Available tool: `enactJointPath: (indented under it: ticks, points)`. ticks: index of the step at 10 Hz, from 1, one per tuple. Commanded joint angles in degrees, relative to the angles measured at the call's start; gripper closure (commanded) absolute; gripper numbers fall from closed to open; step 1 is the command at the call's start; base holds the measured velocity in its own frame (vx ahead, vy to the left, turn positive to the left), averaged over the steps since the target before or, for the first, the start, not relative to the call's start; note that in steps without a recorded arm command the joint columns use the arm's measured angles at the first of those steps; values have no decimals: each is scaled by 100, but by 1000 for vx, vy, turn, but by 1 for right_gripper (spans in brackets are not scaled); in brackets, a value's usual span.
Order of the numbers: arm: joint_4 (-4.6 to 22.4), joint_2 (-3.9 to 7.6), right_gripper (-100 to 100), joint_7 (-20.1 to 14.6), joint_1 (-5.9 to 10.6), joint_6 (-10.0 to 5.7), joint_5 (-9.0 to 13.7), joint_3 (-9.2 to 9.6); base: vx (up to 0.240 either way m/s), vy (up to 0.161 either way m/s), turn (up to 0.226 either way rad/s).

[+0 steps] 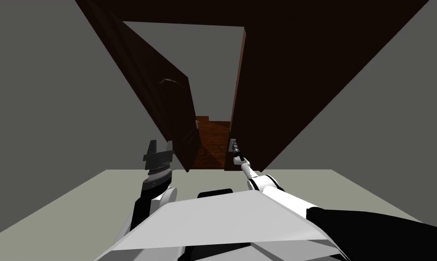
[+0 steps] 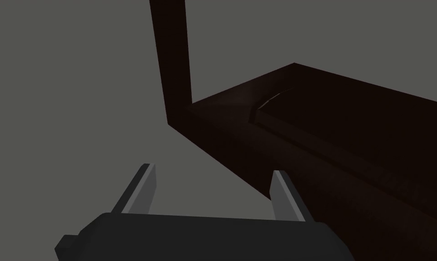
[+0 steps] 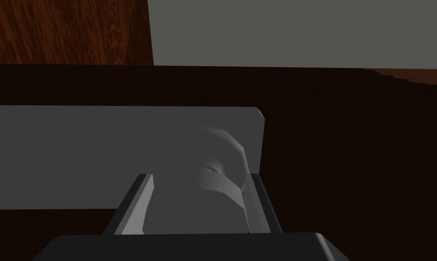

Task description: Push the door open

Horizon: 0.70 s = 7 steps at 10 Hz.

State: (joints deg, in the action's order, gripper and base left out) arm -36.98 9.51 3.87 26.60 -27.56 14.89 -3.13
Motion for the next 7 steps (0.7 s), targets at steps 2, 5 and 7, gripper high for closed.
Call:
enactJointPath:
  ticks: [2,5,7]
  points:
    - [13,-14,100,0,-24,7,-2,8,-6,-1,4]
    - [15,34,100,28,-5,-3,27,-68,36,10,-8]
    - [30,63,100,50,-15,-9,52,-129,173,51,-45]
